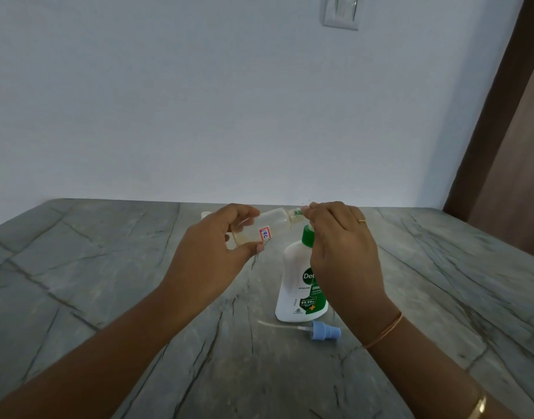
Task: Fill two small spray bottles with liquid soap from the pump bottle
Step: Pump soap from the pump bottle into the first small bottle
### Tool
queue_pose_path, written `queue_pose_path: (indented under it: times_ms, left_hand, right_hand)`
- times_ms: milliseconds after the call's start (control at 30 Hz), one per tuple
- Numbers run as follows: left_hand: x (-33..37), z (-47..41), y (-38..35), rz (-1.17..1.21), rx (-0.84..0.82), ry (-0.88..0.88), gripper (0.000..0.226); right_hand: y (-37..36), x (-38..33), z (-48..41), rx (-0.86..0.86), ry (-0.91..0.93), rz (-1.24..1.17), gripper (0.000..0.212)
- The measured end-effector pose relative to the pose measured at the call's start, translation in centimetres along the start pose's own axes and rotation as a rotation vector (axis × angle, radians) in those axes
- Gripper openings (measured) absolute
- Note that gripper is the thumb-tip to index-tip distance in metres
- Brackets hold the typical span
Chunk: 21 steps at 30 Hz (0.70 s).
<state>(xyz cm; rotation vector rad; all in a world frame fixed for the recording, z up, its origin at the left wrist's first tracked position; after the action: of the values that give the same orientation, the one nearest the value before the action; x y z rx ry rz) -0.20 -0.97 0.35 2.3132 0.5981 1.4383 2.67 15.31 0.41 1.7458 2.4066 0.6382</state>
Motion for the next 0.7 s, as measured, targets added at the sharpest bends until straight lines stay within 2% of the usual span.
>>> queue_pose_path:
  times_ms: [133, 367, 700]
  left_hand:
    - [0.1, -0.1, 0.1, 0.000, 0.008, -0.012, 0.040]
    - [0.8, -0.5, 0.3, -0.037, -0.029, -0.002, 0.036]
    - [1.2, -1.7, -0.2, -0.191, -0.183, 0.116, 0.041]
  right_hand:
    - [0.6, -0.1, -0.6, -0.003, 0.006, -0.007, 0.025]
    - [1.1, 1.1, -2.1, -0.107, -0.019, -0.128, 0.024]
    - [0.2, 0.1, -1.1, -0.076, 0.001, 0.035, 0.034]
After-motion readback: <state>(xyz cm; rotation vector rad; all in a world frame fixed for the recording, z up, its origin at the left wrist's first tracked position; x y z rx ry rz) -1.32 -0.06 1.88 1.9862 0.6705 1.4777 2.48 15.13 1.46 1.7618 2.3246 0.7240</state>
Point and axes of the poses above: each hand's wrist, its own z-axis away from the middle knuckle, its own y-axis out of the back of the hand, x = y × z, the point moved 4 cm from there along -z, towards the middle knuckle, and after that the axes turned 12 degrees about y, right-handed, at the moved point
